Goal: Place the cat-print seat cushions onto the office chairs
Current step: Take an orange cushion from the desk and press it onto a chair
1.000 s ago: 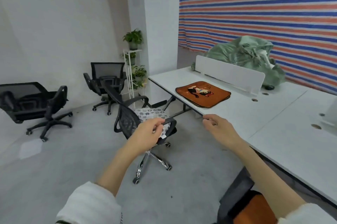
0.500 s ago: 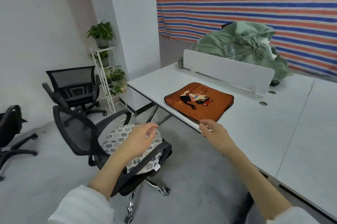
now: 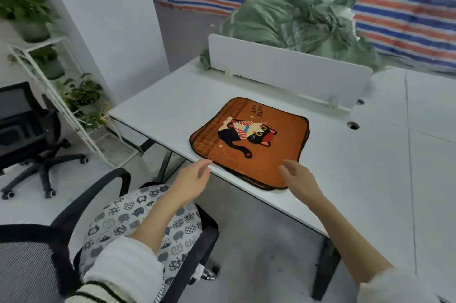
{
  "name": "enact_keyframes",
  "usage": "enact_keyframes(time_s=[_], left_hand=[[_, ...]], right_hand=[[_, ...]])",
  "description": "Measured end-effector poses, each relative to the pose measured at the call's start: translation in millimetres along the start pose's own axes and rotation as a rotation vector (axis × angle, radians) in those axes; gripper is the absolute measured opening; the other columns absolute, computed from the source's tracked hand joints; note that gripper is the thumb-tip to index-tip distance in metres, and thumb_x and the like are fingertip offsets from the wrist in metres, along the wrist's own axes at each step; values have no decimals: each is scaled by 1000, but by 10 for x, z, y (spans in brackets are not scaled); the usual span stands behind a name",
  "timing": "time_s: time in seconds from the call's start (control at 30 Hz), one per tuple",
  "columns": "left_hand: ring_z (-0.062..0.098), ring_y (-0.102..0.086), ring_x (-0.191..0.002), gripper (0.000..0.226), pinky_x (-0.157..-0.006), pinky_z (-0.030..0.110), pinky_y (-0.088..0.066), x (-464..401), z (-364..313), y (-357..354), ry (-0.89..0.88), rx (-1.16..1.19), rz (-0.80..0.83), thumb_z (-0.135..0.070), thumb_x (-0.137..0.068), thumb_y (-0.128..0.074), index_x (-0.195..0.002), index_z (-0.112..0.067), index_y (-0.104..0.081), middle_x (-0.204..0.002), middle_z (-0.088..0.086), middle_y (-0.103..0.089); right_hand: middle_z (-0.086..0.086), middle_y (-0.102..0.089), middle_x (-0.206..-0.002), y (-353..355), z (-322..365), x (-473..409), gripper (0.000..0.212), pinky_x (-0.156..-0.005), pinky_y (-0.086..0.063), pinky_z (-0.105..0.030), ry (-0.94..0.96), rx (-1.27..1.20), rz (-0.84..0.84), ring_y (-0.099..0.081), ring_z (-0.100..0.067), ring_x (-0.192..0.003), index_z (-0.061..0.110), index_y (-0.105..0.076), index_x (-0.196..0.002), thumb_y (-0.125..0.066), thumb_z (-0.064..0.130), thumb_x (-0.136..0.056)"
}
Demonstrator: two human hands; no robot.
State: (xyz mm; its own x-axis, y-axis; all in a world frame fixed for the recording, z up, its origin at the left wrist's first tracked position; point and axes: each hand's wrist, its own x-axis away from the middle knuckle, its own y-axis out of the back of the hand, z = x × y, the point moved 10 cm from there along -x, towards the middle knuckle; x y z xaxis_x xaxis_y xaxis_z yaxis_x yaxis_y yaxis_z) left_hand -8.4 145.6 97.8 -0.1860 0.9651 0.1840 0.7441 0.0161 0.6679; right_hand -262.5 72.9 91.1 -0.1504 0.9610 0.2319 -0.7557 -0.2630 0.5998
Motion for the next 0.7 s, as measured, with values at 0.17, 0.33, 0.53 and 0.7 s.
enact_keyframes(time_s=[0.17, 0.33, 0.53, 0.7], left_hand=[[16, -46, -127, 36, -100, 22, -33, -990, 234, -201, 55, 9, 31, -23, -100, -40, -135, -18, -47, -139, 1, -49], [17, -31, -138, 43, -113, 28, -23, -1951, 417, -307, 117, -69, -12, -22, -100, -38, -143, -15, -37, -150, 4, -35], [26, -12, -145, 53, -119, 43, -13, -2924, 800, -472, 236, -252, 44, -22, -101, -33, -149, -9, -17, -157, 14, -12], [35, -31, -135, 50, -110, 55, -27, -3294, 1127, -483, 410, -372, 53, -25, -97, -32, -144, -5, -27, -148, 20, -30]], right_hand=[[-5, -39, -149, -72, -338, -953, 49, -106, -37, -37, -157, 0, 3, -41, -25, -134, 15, -34, -145, -38, 35, -100], [-8, -32, -152, 0, -668, -1978, 52, -111, -31, -41, -239, 43, -25, -33, -27, -139, 11, -30, -146, -40, 33, -100], [-15, -17, -157, 96, -1093, -2922, 59, -115, -25, -46, -366, 131, -63, -21, -32, -144, 6, -24, -147, -42, 34, -98], [-15, -13, -158, 98, -1292, -3139, 58, -114, -28, -48, -423, 104, -110, -21, -34, -143, 6, -29, -146, -42, 35, -97]])
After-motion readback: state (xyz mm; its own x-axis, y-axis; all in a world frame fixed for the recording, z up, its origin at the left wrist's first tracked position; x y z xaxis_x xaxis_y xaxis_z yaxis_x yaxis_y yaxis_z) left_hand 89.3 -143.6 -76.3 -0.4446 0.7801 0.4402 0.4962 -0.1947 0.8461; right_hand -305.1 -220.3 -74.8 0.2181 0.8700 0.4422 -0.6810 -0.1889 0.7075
